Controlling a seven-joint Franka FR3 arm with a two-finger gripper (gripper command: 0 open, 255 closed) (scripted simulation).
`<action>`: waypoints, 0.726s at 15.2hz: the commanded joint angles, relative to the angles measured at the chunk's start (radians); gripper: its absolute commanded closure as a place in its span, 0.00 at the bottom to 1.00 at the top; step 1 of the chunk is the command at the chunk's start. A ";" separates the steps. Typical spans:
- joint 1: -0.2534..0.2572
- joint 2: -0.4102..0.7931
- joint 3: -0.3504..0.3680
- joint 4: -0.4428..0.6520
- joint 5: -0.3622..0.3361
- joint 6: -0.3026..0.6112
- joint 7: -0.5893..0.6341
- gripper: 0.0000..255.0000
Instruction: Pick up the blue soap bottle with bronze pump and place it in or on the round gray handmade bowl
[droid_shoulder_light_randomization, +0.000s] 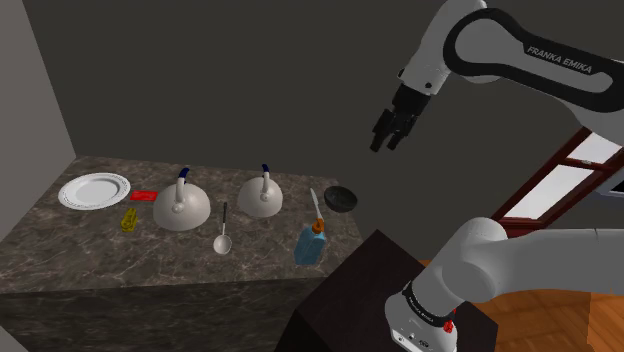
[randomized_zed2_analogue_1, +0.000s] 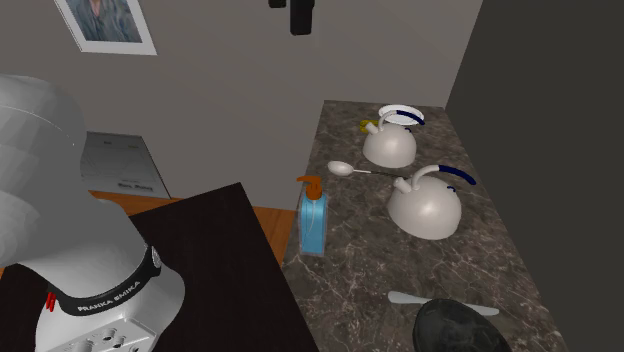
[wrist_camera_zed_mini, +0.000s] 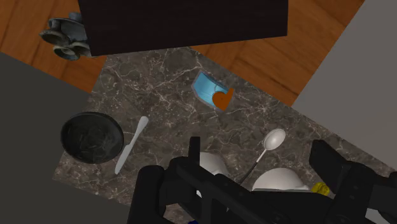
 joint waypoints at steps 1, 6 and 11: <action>0.000 0.000 0.000 0.000 0.000 0.000 0.000 0.00; -0.001 -0.023 0.044 -0.184 0.006 0.189 0.035 0.00; 0.004 0.001 0.090 -0.339 0.016 0.395 0.073 0.00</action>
